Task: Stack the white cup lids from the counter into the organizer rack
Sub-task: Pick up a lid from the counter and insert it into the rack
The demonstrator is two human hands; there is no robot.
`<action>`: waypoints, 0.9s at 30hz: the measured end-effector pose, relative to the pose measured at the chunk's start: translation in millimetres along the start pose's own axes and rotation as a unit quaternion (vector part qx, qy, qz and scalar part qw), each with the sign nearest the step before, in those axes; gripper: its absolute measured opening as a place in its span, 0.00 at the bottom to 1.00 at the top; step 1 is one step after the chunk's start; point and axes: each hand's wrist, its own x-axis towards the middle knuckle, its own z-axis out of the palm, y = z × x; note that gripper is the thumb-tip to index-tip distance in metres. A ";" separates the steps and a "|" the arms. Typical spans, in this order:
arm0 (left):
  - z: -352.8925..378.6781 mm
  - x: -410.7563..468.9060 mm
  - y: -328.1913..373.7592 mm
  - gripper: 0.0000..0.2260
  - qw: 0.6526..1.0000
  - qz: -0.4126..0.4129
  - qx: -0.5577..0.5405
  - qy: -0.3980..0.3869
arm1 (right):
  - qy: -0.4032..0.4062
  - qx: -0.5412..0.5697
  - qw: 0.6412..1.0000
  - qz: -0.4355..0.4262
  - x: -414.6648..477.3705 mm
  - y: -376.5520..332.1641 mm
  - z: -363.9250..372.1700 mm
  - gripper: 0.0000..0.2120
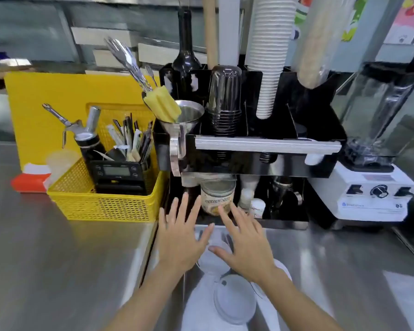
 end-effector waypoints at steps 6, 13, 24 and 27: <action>41.2 -26.5 -10.2 0.29 0.994 -0.024 -0.002 -0.109 | -0.109 -0.016 0.993 0.038 -6.3 8.5 40.2 0.43; 69.2 -42.8 -14.5 0.29 0.985 -0.024 -0.060 -0.160 | -0.233 0.024 0.971 0.047 -5.1 14.6 56.3 0.51; 16.4 -9.1 23.0 0.21 0.942 -0.049 -0.329 -0.047 | -0.029 0.180 0.983 0.023 12.1 17.1 -7.7 0.40; -18.6 9.0 45.2 0.15 0.910 -0.060 -0.411 0.013 | 0.016 0.202 0.979 0.002 17.4 25.0 -43.6 0.38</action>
